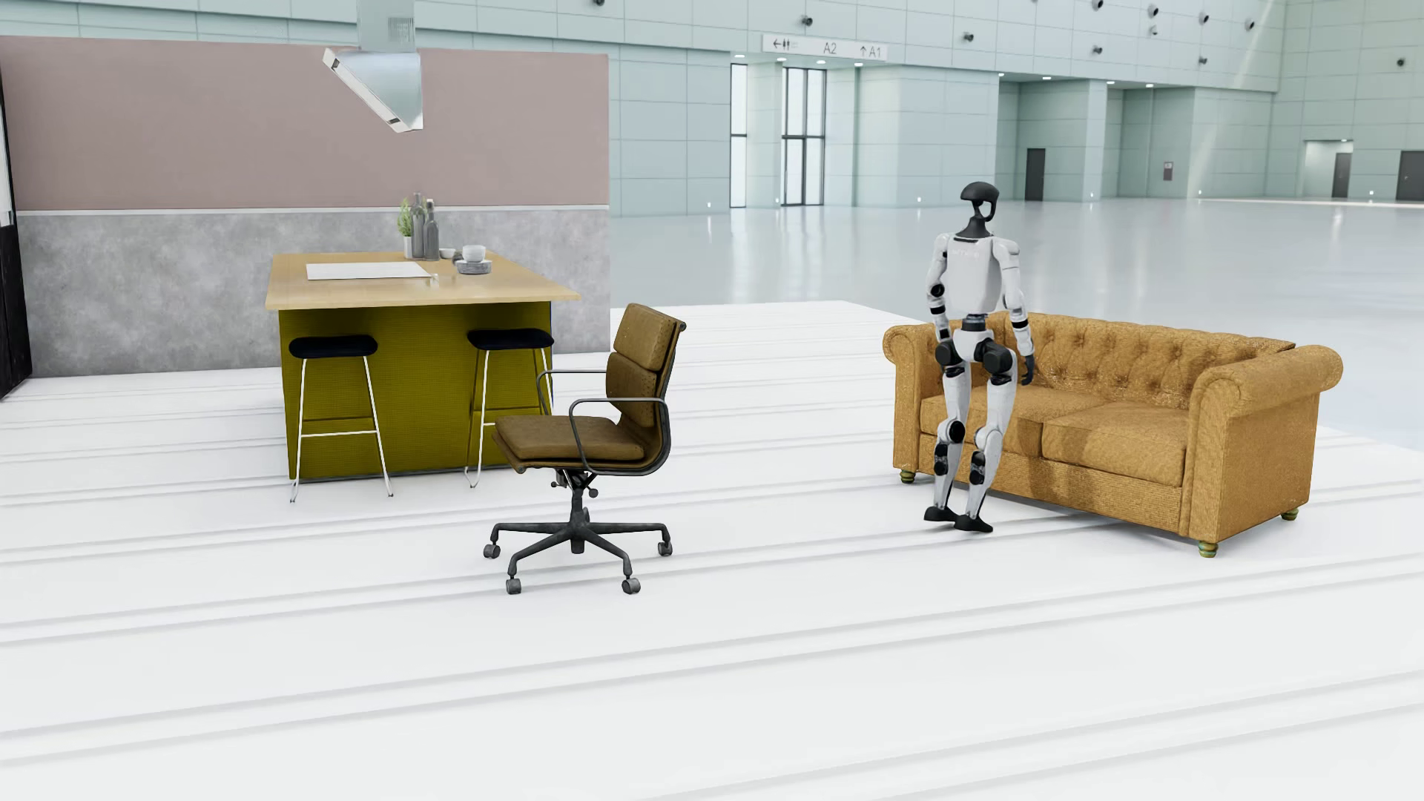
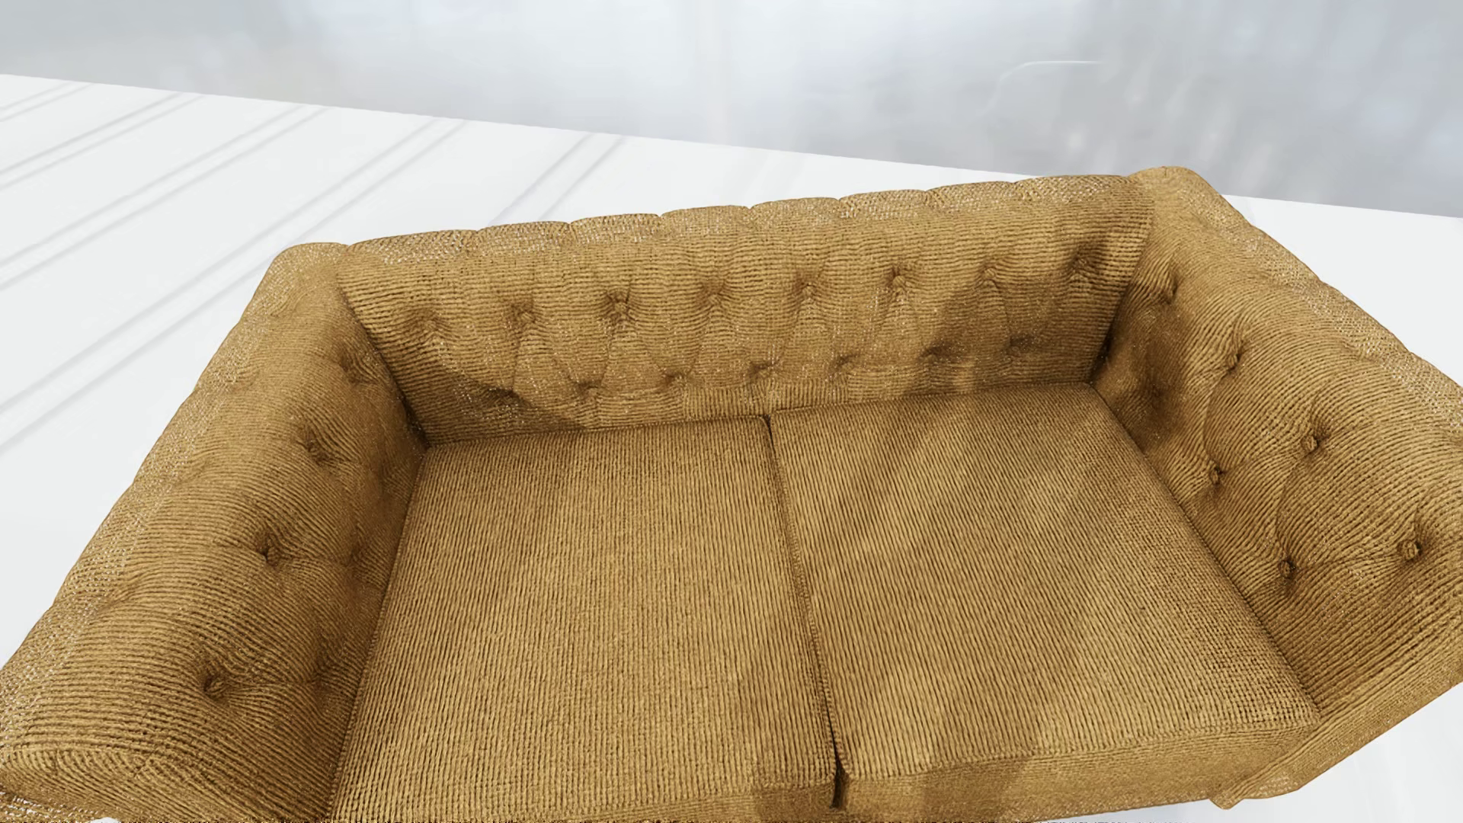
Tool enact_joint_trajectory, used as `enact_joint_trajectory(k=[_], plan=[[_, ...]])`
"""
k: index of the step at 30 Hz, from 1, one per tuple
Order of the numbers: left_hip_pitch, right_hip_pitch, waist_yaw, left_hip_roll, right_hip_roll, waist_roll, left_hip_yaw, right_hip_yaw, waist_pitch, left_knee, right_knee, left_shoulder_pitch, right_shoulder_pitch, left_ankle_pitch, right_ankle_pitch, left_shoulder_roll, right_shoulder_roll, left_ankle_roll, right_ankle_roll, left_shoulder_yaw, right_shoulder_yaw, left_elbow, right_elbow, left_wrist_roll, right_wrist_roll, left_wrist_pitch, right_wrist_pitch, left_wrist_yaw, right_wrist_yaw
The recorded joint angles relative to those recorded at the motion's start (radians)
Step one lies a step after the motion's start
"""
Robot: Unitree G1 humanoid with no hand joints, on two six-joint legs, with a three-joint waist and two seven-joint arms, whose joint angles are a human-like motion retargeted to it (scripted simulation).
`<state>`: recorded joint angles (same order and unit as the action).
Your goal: Stand still
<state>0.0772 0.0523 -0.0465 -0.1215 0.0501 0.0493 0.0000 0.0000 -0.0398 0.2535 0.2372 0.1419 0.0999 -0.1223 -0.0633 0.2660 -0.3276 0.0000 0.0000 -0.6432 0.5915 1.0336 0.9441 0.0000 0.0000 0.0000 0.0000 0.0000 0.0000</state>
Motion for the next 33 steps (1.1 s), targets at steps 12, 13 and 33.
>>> enact_joint_trajectory(k=[12,13,33], plan=[[0.003,0.0,0.005,0.002,-0.001,-0.008,0.0,0.0,0.005,-0.007,0.001,0.001,-0.004,0.004,0.013,0.018,-0.008,0.0,0.0,-0.015,-0.005,0.017,0.009,0.0,0.0,0.0,0.0,0.0,0.0],[0.004,0.002,0.004,0.003,0.001,-0.008,0.0,0.0,0.007,-0.008,0.0,0.001,-0.001,0.004,0.015,0.012,-0.005,0.0,0.0,0.004,-0.01,0.033,0.012,0.0,0.0,0.0,0.0,0.0,0.0],[0.004,0.0,-0.003,0.006,0.003,-0.01,0.0,0.0,0.012,0.008,0.011,0.003,0.007,-0.004,0.026,0.009,0.0,0.0,0.0,-0.003,0.002,0.022,0.008,0.0,0.0,0.0,0.0,0.0,0.0]])
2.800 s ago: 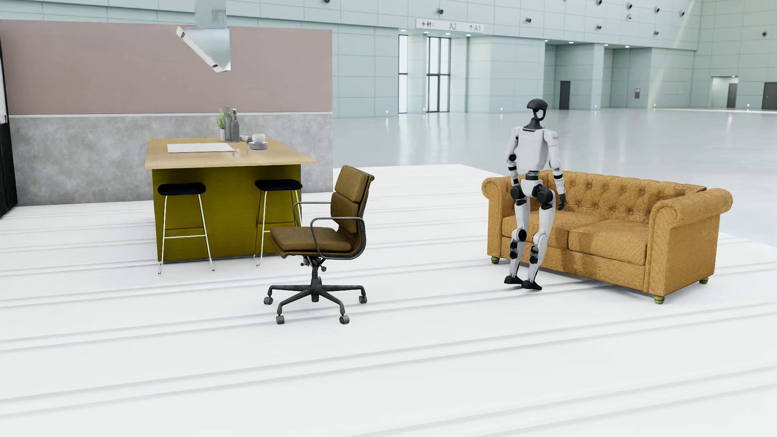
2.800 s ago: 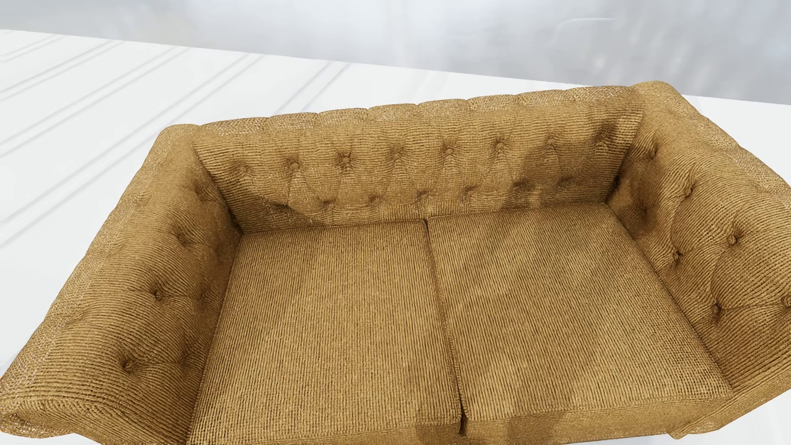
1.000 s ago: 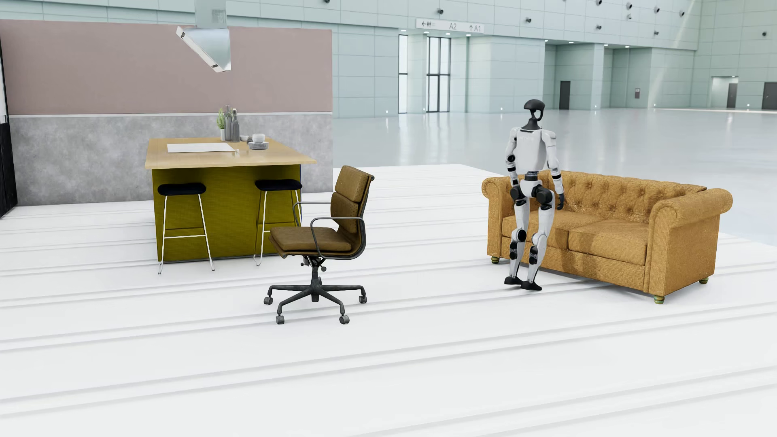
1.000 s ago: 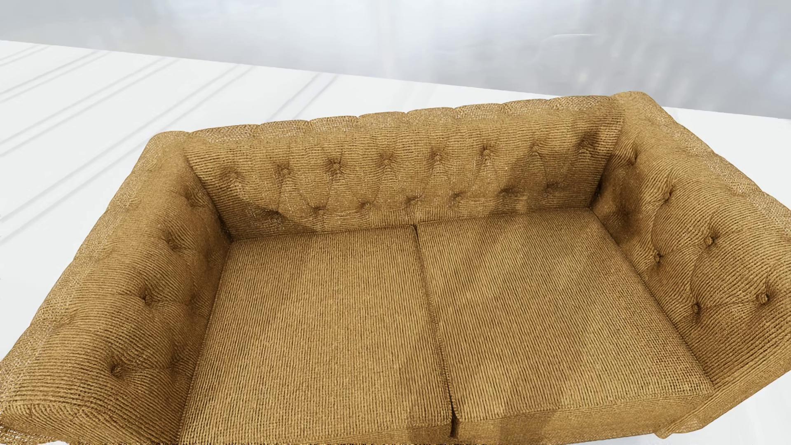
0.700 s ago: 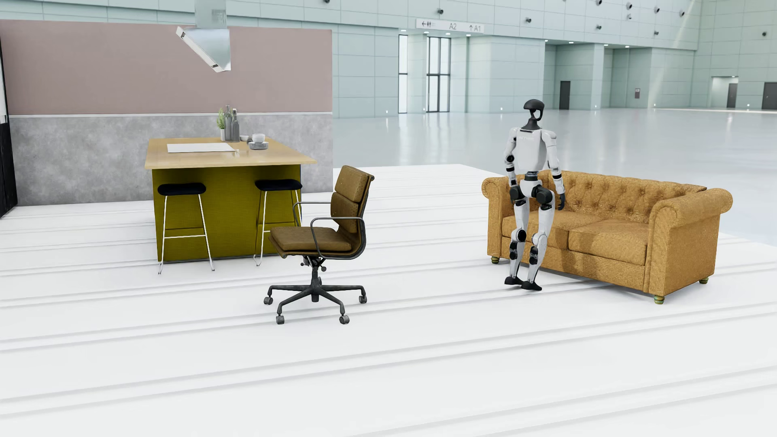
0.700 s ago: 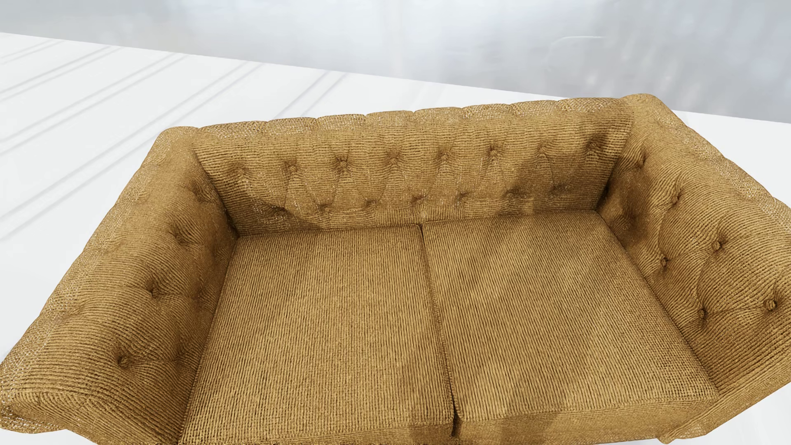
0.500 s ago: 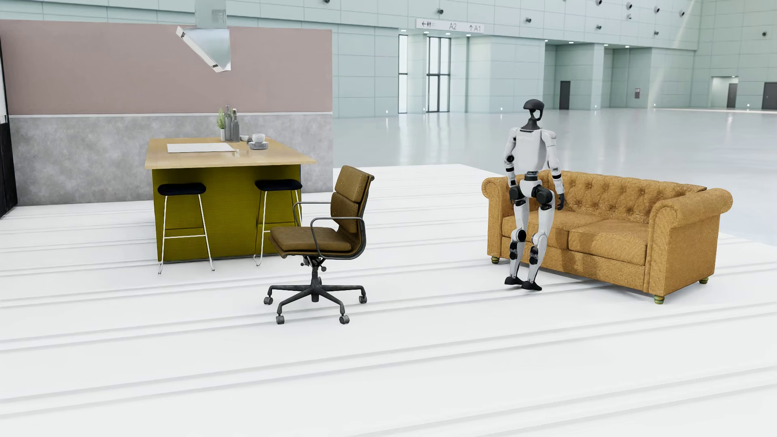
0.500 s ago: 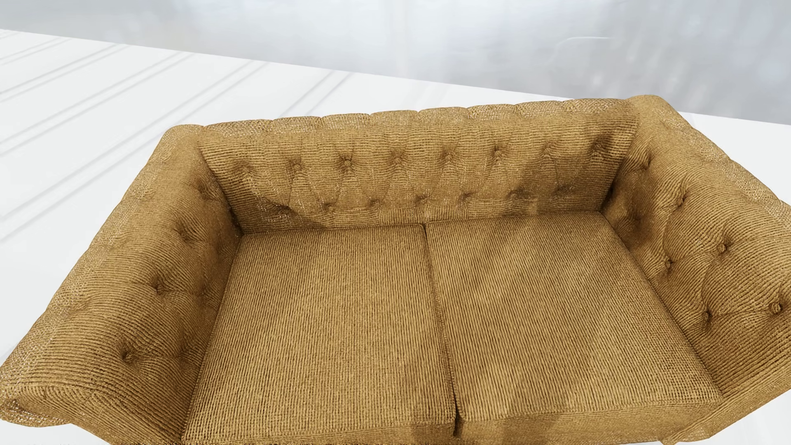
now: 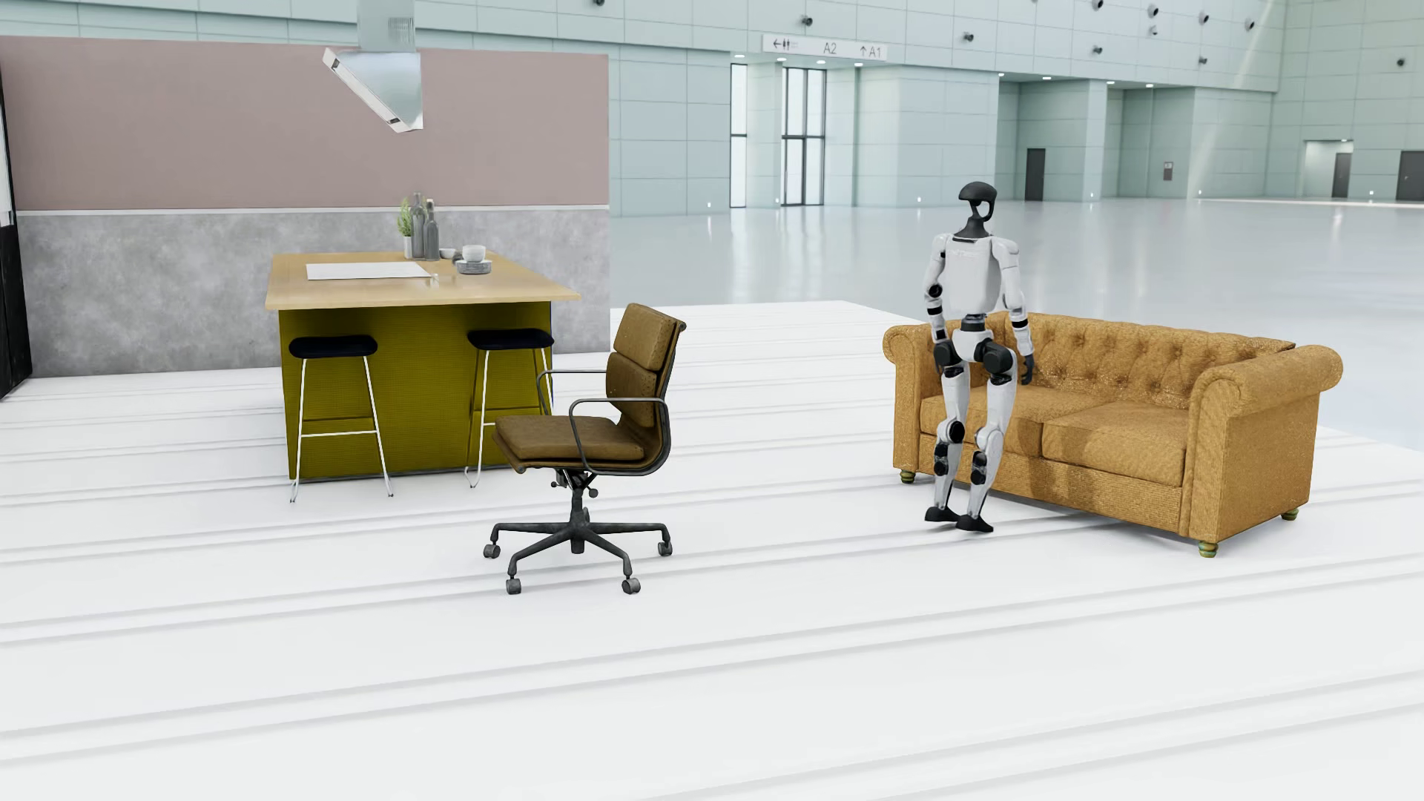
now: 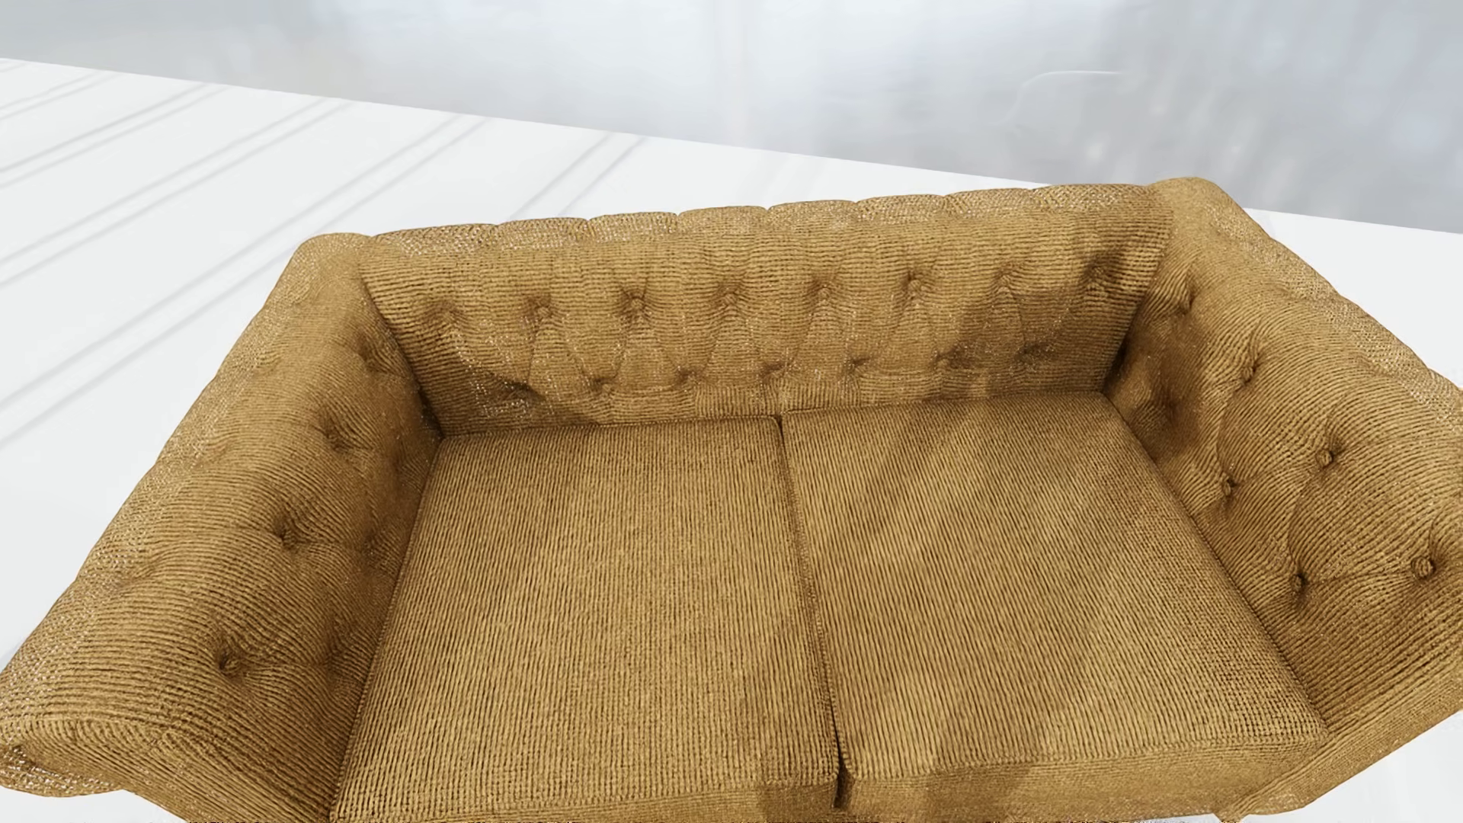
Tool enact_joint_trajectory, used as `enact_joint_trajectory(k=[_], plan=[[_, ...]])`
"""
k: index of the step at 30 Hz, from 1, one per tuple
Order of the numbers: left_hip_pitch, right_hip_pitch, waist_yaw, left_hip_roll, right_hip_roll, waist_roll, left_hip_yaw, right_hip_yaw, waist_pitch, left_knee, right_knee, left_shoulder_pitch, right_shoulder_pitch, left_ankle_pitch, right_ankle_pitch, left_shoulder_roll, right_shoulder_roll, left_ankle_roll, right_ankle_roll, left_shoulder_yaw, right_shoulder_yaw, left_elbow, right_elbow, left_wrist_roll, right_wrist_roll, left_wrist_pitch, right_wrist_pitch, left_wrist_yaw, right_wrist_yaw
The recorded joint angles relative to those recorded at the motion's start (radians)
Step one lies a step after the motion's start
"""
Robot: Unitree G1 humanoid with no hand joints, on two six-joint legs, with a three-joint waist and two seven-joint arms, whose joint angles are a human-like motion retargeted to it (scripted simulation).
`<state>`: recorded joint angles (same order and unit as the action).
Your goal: Stand still
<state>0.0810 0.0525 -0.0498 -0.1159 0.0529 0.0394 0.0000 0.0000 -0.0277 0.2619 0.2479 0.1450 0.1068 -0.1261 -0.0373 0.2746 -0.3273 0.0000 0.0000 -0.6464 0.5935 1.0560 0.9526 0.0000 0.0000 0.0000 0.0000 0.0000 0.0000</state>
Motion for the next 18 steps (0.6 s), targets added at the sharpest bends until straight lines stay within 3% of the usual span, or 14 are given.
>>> enact_joint_trajectory(k=[8,18], plan=[[-0.007,0.0,-0.002,0.004,0.005,-0.009,0.0,0.0,0.005,0.007,-0.004,0.0,0.001,-0.005,0.0,0.009,-0.003,0.0,0.0,-0.012,0.006,-0.009,-0.011,0.0,0.0,0.0,0.0,0.0,0.0],[-0.003,0.001,-0.02,0.004,0.009,0.018,0.0,0.0,0.014,-0.013,-0.008,0.002,-0.023,0.004,-0.005,0.013,-0.02,0.0,0.0,-0.039,0.022,-0.034,0.0,0.0,0.0,0.0,0.0,0.0,0.0]])
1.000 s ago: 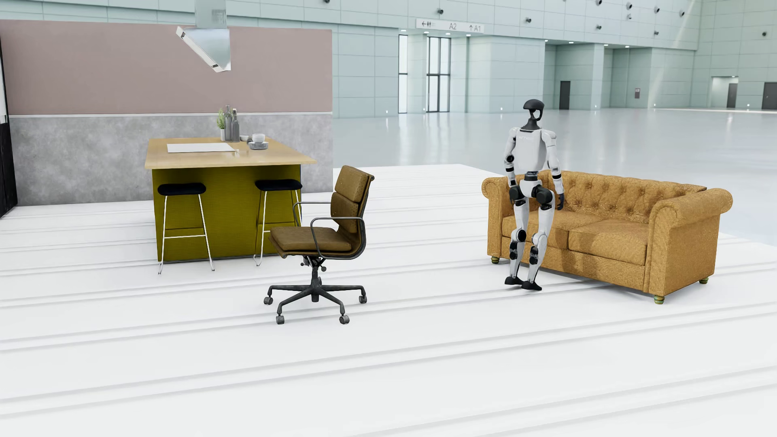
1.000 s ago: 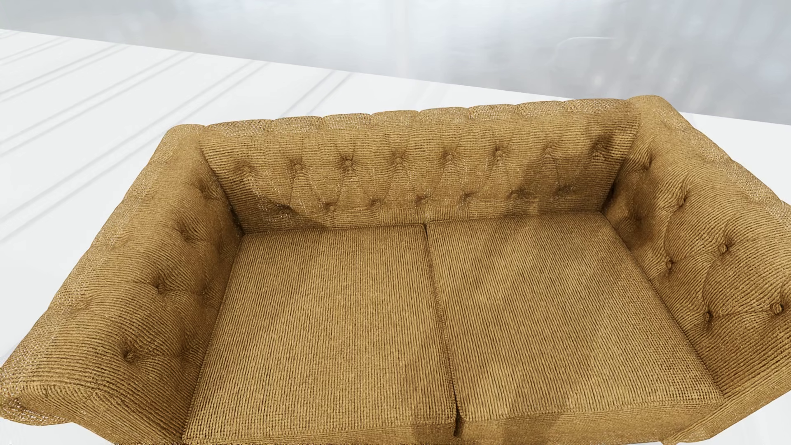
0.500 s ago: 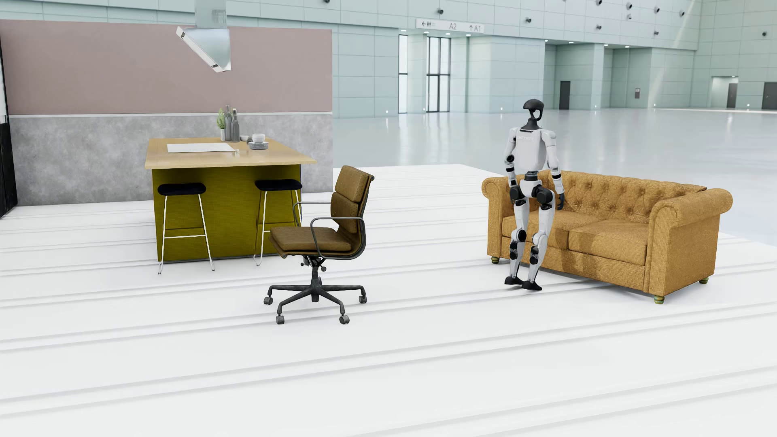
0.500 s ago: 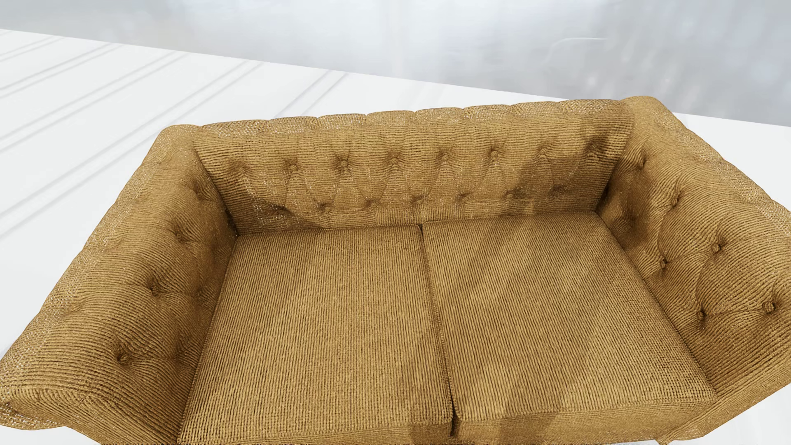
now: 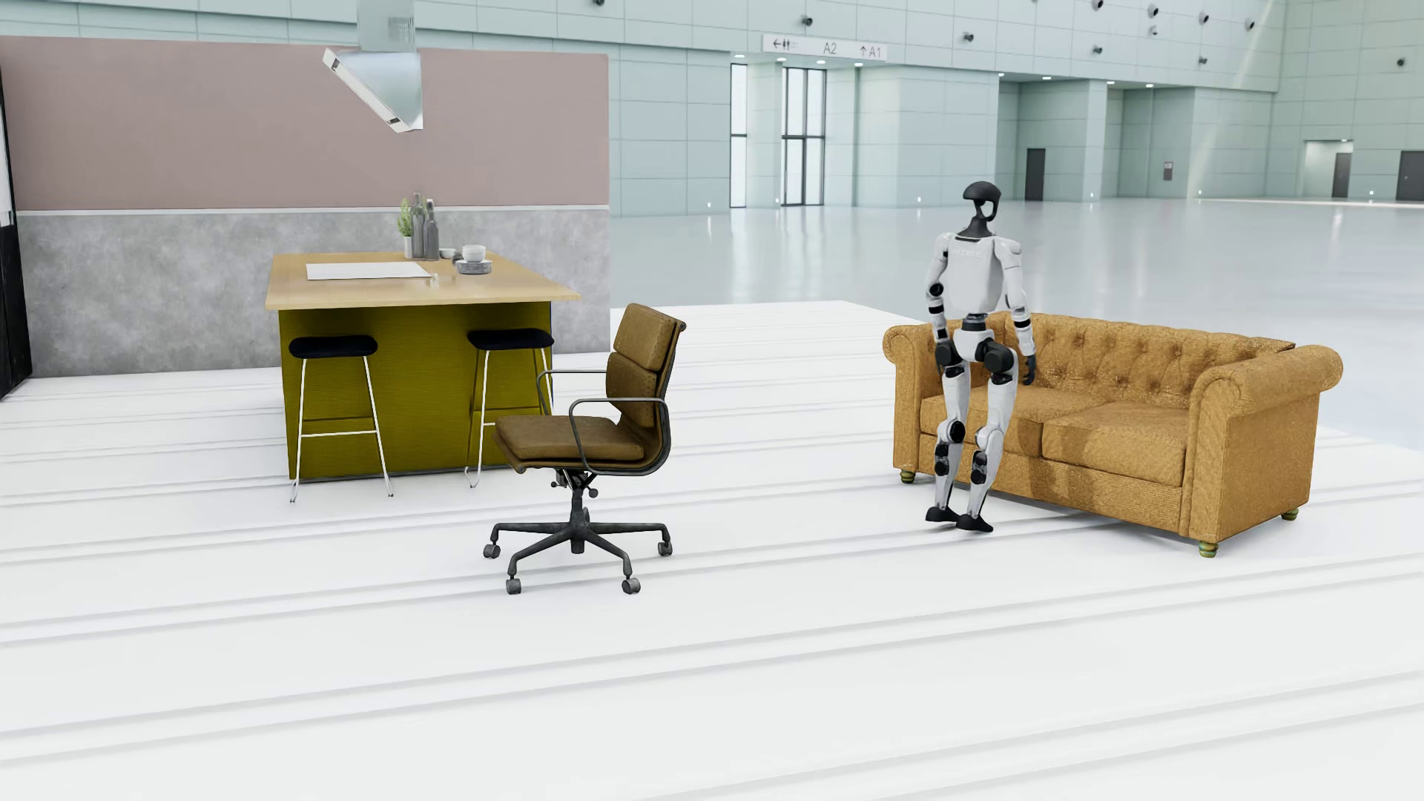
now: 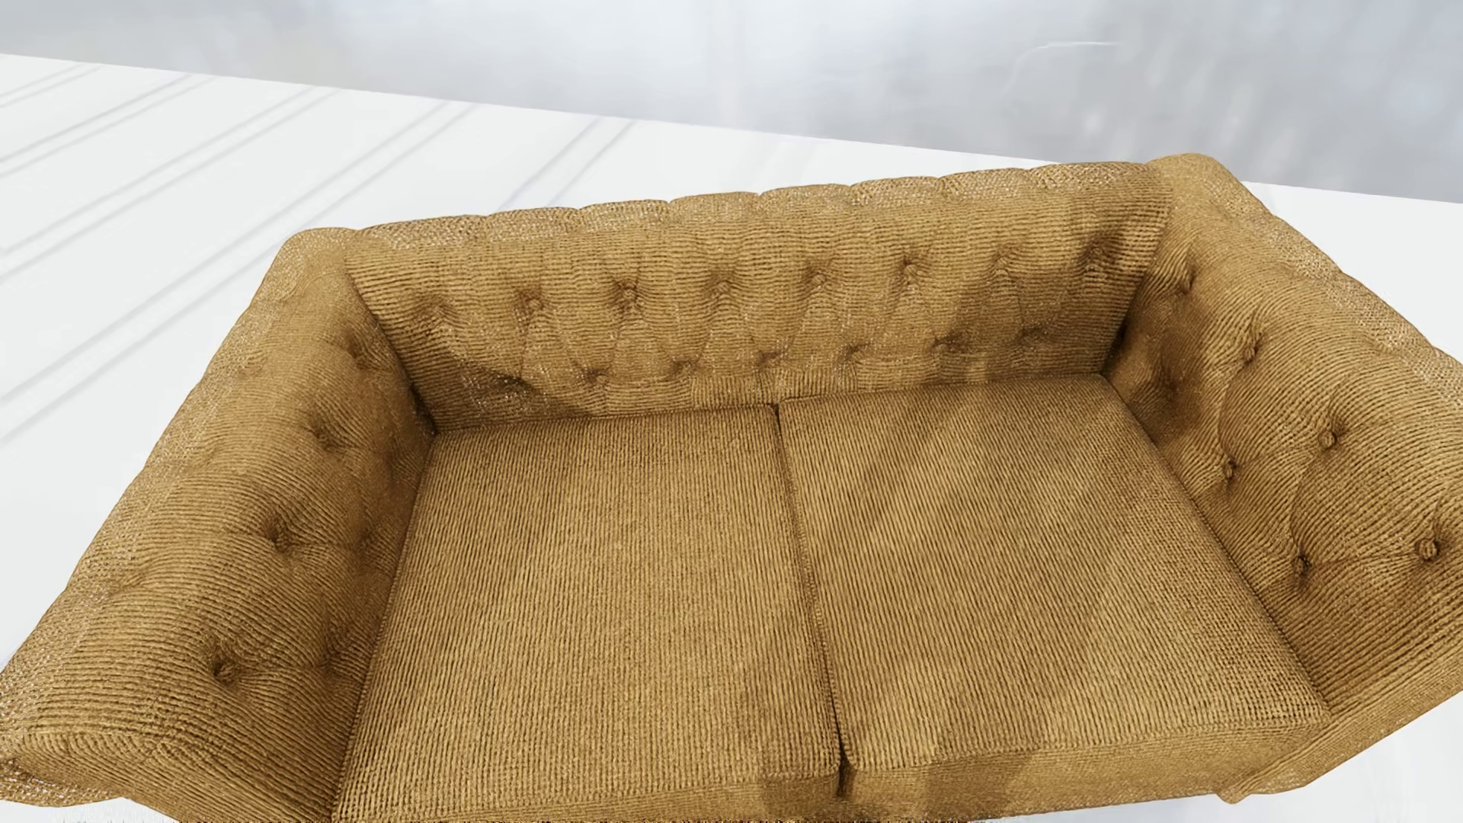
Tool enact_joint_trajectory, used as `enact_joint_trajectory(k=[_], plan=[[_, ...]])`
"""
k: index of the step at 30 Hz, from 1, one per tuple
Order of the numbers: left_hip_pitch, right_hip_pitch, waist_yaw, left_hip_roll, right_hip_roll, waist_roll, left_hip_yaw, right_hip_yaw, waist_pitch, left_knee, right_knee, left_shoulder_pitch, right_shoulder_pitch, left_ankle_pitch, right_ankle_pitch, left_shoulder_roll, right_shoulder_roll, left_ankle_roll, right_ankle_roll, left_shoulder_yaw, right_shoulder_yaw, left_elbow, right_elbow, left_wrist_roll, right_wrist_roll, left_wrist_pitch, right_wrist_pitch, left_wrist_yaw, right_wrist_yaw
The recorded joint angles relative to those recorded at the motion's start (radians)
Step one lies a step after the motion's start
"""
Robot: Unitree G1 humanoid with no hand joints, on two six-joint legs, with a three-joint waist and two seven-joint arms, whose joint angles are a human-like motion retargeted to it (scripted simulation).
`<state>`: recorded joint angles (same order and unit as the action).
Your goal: Stand still
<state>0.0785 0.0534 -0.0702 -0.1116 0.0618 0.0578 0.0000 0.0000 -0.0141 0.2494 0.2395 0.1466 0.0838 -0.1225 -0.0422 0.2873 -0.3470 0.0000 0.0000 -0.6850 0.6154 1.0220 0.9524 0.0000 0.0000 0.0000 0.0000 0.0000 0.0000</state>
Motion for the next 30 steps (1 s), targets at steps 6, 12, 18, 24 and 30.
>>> enact_joint_trajectory(k=[6,12,18,24,30], plan=[[-0.009,-0.005,-0.005,-0.001,0.0,0.01,0.0,0.0,-0.001,0.002,-0.002,-0.012,0.002,-0.003,0.001,-0.006,-0.008,0.0,0.0,0.013,-0.003,-0.013,-0.006,0.0,0.0,0.0,0.0,0.0,0.0],[-0.002,0.005,-0.003,0.004,0.005,0.01,0.0,0.0,0.001,-0.001,-0.007,-0.011,-0.007,-0.001,-0.004,-0.008,-0.004,0.0,0.0,0.008,-0.005,-0.009,0.0,0.0,0.0,0.0,0.0,0.0,0.0],[-0.001,0.008,-0.005,0.007,0.009,0.008,0.0,0.0,0.003,-0.004,-0.008,-0.008,-0.002,-0.002,-0.004,-0.006,-0.003,0.0,0.0,0.007,-0.012,-0.008,-0.005,0.0,0.0,0.0,0.0,0.0,0.0],[-0.004,0.005,0.003,0.003,0.006,0.006,0.0,0.0,-0.004,-0.017,-0.015,-0.01,-0.005,0.004,-0.005,-0.01,-0.001,0.0,0.0,0.024,-0.004,-0.007,-0.003,0.0,0.0,0.0,0.0,0.0,0.0],[-0.005,0.005,0.01,-0.002,0.0,0.003,0.0,0.0,-0.006,-0.017,-0.017,-0.008,-0.005,0.003,-0.002,-0.005,-0.001,0.0,0.0,0.002,-0.006,-0.016,-0.006,0.0,0.0,0.0,0.0,0.0,0.0]])
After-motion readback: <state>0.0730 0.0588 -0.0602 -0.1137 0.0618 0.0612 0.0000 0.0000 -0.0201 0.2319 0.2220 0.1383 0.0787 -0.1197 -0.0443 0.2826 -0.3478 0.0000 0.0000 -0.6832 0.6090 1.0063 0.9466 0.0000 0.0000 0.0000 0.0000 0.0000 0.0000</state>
